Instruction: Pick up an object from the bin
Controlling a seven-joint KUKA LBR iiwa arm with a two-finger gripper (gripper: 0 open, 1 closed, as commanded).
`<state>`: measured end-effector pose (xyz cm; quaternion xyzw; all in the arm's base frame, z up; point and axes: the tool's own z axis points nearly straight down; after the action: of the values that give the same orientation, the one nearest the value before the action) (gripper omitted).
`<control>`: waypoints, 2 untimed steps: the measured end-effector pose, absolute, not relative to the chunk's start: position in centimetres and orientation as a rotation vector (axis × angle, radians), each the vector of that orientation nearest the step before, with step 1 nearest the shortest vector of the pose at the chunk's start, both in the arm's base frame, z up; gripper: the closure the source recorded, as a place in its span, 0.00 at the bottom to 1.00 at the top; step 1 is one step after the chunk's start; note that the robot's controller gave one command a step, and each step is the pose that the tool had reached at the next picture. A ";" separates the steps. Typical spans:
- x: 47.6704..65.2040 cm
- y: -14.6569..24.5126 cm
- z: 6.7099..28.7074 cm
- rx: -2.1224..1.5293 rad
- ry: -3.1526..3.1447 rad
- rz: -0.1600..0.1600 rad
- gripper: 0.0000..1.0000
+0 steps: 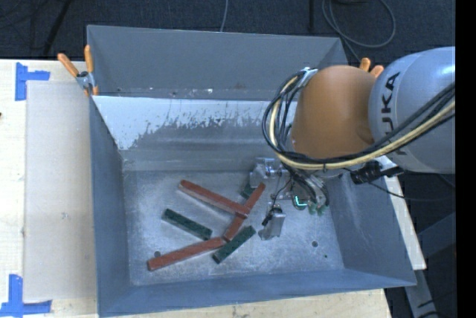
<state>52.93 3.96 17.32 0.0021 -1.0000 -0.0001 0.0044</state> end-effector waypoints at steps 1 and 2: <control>53.3 4.3 7.3 0.651 -3.087 0.001 0.00; 53.0 4.0 7.2 0.642 -3.074 0.006 1.00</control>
Offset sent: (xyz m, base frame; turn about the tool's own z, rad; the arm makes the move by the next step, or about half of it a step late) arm -0.0002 0.0028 -0.1032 -0.4136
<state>53.04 4.04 7.22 0.2045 -0.9789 0.0018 0.0005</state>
